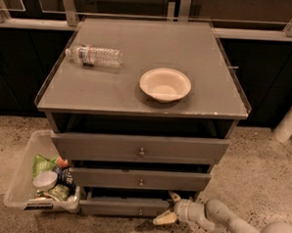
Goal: Open bottom drawer
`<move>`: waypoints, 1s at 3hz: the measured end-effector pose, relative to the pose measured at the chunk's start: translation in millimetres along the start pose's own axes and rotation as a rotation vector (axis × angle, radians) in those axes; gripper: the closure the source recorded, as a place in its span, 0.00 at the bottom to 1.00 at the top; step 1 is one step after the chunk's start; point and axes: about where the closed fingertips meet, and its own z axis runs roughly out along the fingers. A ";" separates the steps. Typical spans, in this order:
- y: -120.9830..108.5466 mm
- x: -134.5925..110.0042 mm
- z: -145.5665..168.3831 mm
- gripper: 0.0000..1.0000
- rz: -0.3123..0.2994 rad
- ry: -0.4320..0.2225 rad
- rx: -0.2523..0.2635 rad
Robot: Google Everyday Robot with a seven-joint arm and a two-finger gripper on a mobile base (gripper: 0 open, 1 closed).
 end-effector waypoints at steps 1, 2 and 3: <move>12.4 21.0 9.1 0.00 -0.011 0.067 -0.037; 13.2 18.4 7.8 0.00 -0.011 0.067 -0.037; 41.3 28.0 -7.4 0.00 0.072 0.089 -0.104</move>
Offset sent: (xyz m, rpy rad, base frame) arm -0.0266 0.0044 -0.0369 -0.0896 0.0551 0.0759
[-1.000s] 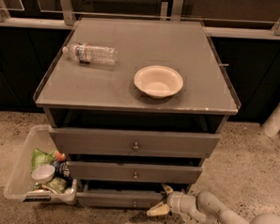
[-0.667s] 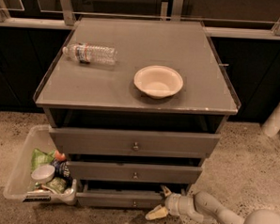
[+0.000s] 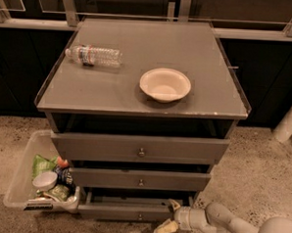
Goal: Open bottom drawer
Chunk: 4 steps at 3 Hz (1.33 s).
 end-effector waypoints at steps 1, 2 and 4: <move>17.0 3.7 -6.5 0.00 0.046 0.004 -0.033; 17.3 3.2 -6.8 0.00 0.046 0.004 -0.033; 53.9 14.1 -15.5 0.00 0.129 -0.007 -0.108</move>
Offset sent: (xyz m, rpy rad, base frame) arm -0.1522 0.0074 0.0185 0.2327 0.3728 0.0646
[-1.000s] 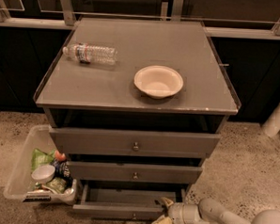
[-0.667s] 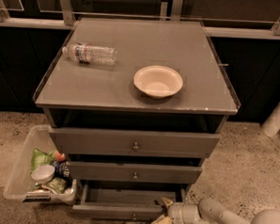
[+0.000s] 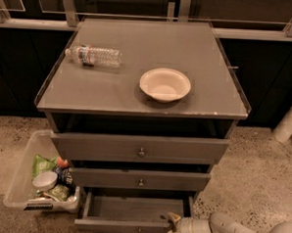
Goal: Open bottom drawer
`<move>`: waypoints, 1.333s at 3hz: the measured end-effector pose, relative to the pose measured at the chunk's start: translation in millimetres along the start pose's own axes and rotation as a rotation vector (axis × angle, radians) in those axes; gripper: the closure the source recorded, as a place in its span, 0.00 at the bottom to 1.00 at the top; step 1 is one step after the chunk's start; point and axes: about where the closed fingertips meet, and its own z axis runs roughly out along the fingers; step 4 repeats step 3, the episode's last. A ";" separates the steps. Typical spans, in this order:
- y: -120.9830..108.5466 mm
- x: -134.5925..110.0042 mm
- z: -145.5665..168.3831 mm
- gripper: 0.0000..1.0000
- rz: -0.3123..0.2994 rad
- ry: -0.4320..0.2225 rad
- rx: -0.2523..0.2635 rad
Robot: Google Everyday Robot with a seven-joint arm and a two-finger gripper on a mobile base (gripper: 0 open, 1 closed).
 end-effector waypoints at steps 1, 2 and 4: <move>19.4 8.0 -22.0 0.00 0.044 -0.053 0.037; 24.9 15.9 -32.7 0.00 0.064 -0.072 0.052; 24.9 15.9 -32.7 0.00 0.064 -0.072 0.052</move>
Offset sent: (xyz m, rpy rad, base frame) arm -0.0174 -0.0108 0.0122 0.0201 0.0064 -0.0590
